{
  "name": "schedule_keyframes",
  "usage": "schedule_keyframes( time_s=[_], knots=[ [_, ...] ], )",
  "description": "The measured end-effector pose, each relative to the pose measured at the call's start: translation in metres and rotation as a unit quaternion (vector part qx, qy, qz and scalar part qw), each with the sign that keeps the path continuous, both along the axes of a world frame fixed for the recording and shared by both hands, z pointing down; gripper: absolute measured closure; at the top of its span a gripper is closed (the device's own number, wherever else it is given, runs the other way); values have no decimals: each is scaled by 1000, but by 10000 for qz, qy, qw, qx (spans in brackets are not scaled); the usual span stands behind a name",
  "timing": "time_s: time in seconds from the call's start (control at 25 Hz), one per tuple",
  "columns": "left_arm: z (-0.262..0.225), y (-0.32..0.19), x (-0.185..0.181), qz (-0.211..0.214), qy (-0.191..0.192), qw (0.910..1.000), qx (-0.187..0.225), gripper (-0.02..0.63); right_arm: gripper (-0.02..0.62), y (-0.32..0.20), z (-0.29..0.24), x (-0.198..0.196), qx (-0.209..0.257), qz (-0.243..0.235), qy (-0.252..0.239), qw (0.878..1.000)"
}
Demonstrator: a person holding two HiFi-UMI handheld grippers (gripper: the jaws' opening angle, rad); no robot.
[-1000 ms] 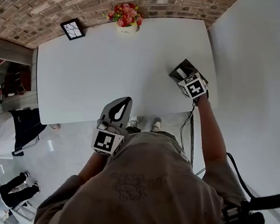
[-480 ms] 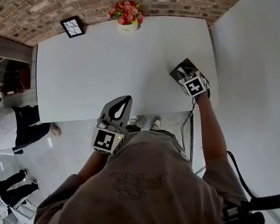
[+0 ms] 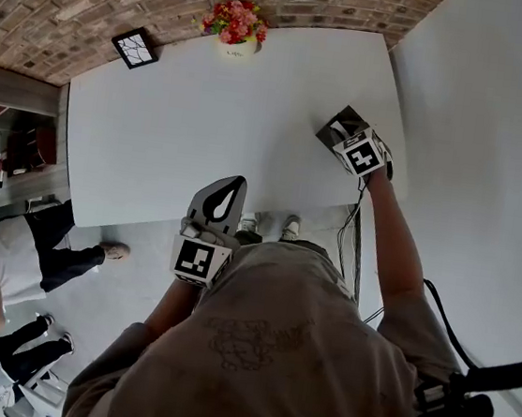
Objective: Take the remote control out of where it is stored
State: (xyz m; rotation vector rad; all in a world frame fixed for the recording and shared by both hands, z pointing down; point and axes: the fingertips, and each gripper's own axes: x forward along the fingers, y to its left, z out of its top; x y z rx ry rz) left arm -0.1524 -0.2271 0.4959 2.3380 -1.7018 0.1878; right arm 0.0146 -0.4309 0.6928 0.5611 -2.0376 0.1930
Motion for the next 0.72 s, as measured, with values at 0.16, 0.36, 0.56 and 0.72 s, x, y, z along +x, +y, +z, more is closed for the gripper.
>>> schedule_keyframes(
  time_s=[0.16, 0.36, 0.56, 0.72],
  knots=[
    [-1, 1, 1, 47, -26, 10000, 43, 595, 511, 2, -14, 0, 44, 36, -14, 10000],
    [-7, -1, 4, 124, -55, 9998, 147, 595, 511, 7, -46, 3, 312, 91, -206, 9993],
    [-12, -1, 5, 234, -93, 9994, 225, 595, 511, 19, -89, 12, 670, 174, -534, 9962],
    [-19, -4, 6, 317, -112, 9989, 329, 595, 512, 33, -129, 19, 1012, 230, -815, 9913]
  ],
)
